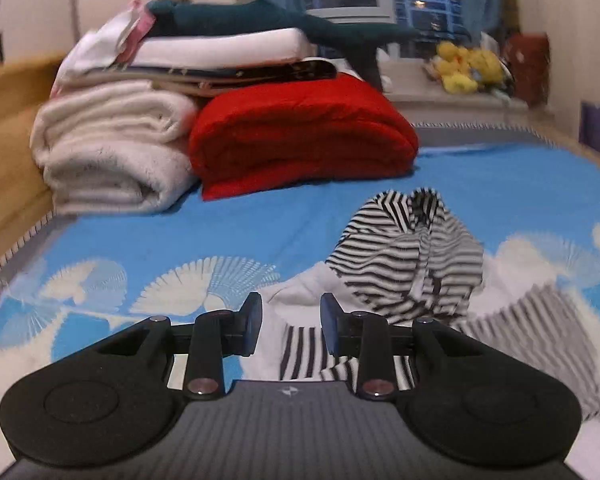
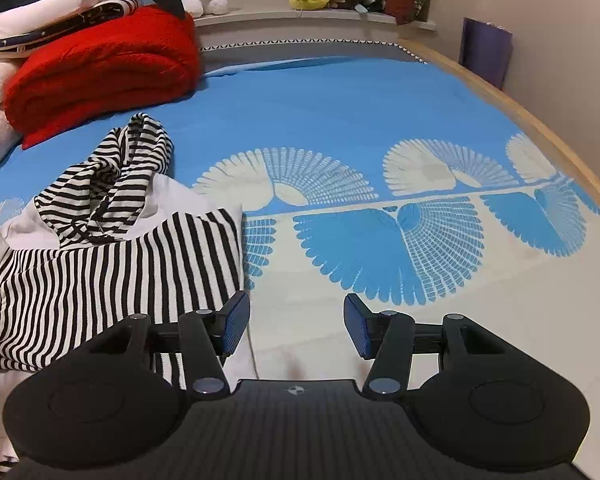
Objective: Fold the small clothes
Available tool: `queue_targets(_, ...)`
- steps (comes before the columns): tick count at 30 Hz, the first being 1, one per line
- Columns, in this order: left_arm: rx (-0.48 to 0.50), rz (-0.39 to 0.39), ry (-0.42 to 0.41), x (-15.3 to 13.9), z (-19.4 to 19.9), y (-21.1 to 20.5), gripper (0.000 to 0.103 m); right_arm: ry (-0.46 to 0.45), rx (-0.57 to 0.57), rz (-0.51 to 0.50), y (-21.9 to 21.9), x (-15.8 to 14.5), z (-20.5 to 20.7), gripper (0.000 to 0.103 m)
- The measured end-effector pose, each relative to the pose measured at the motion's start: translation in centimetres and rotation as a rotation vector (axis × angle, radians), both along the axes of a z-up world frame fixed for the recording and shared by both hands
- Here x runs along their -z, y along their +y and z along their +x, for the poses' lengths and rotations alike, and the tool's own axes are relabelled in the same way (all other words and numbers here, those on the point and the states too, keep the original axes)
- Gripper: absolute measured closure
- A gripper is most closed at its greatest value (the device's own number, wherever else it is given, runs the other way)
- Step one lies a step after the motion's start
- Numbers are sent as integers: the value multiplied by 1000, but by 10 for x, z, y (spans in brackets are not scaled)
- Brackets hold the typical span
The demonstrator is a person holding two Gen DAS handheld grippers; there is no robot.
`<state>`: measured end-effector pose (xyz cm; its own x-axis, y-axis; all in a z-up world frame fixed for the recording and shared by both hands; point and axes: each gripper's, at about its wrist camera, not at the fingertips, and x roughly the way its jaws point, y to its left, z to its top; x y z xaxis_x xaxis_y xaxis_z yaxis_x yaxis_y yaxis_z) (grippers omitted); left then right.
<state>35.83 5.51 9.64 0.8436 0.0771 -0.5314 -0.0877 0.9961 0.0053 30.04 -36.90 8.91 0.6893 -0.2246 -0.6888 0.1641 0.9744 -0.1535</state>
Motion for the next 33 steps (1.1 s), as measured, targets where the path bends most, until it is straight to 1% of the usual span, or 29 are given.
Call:
queue_targets(1, -30, -26, 22, -4, 8, 3, 79, -4, 2, -3, -1, -2, 0, 49)
queue_targets(2, -71, -42, 41, -9, 18, 6, 91, -7, 2, -2, -2, -3, 1, 49)
queue_targets(4, -120, -69, 60, -17, 42, 10, 100, -6, -6, 8, -4, -5, 4, 49)
queue_targets(5, -129, -94, 63, -23, 58, 11, 103, -1, -9, 13, -5, -4, 6, 49)
queue_targets(7, -123, -124, 54, -30, 90, 10, 103, 14, -15, 18, -7, -3, 12, 49)
queue_targets(9, -106, -109, 71, -33, 131, 1, 103, 23, -16, 25, -8, -1, 18, 49)
queue_targets(11, -64, -112, 105, -28, 173, -9, 103, 29, -23, 30, -9, -1, 23, 49)
queue_targets(13, -30, -130, 157, -18, 215, -21, 103, 34, -30, 27, -9, -1, 28, 49)
queue_targets(15, 11, -133, 193, -3, 252, -36, 102, 39, -35, 20, -9, 0, 32, 49)
queue_targets(17, 29, -134, 218, 16, 287, -49, 102, 49, -43, 5, -8, 3, 37, 49)
queue_targets(19, 43, -166, 252, 33, 320, -62, 101, 63, -41, -7, -9, 8, 41, 49)
queue_targets(21, 37, -201, 277, 50, 346, -71, 101, 80, -41, -13, -10, 13, 45, 49)
queue_targets(23, 46, -227, 290, 62, 370, -79, 97, 91, -48, -23, -9, 18, 48, 49)
queue_targets(24, 34, -225, 279, 67, 379, -83, 94, 98, -50, -31, -9, 20, 50, 49)
queue_targets(25, 18, -230, 269, 72, 388, -87, 83, 105, -53, -35, -9, 23, 52, 49)
queue_targets(26, 8, -245, 267, 77, 396, -89, 69, 114, -55, -35, -9, 25, 53, 49)
queue_targets(27, -1, -261, 270, 82, 404, -92, 65, 121, -55, -33, -9, 27, 54, 49)
queue_targets(29, -23, -291, 280, 91, 418, -96, 62, 124, -59, -31, -9, 27, 55, 49)
queue_targets(31, -35, -318, 304, 101, 430, -99, 61, 124, -64, -39, -9, 28, 56, 49)
queue_targets(33, -56, -299, 311, 108, 439, -100, 64, 130, -61, -40, -11, 29, 57, 49)
